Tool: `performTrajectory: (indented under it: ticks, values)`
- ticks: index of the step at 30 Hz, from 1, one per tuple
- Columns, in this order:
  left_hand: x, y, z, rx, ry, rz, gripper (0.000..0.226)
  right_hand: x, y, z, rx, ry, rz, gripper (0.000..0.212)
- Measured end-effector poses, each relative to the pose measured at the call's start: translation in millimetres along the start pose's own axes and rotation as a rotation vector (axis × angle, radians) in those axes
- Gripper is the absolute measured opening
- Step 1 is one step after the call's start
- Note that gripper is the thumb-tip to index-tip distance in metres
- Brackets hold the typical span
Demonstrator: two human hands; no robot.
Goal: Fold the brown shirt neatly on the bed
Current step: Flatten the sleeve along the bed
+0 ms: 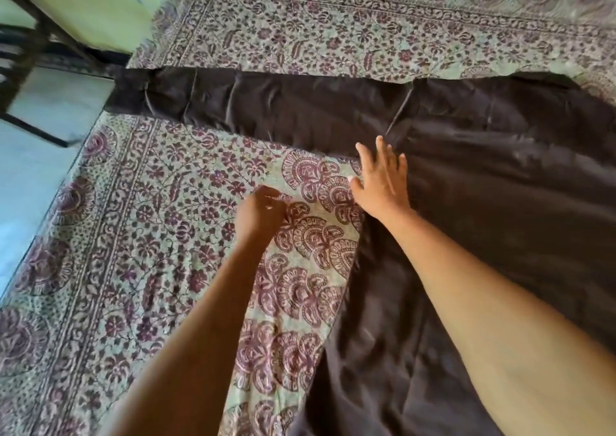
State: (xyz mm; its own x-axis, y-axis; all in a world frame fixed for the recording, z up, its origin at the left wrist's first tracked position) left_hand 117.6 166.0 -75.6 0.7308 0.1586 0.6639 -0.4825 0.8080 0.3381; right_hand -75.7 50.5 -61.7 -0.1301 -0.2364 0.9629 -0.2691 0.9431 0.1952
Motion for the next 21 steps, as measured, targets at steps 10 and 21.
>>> performTrajectory:
  ticks: [10, 21]
  values:
    - [122.9, -176.8, -56.8, 0.310, 0.632, 0.668, 0.060, -42.2, -54.8, -30.0, -0.115, -0.008, 0.080, 0.058]
    - [128.8, -209.1, -25.3, 0.131, 0.498, 0.511, 0.084, -52.6, -60.4, -28.0, -0.062, -0.025, -0.084, 0.063]
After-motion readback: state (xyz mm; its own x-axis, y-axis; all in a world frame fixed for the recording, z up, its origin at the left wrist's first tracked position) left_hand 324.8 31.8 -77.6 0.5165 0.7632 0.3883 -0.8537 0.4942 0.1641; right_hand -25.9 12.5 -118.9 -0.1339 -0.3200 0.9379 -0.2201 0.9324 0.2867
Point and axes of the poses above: each hand's wrist, its own y-axis away from the middle knuckle, its own x-axis out of the back of the hand, z = x × y, the point moved 7 cm from there along -y, towards the middle knuckle, and after that the axes turned 4 degrees about -x, right-handed, at the moved point
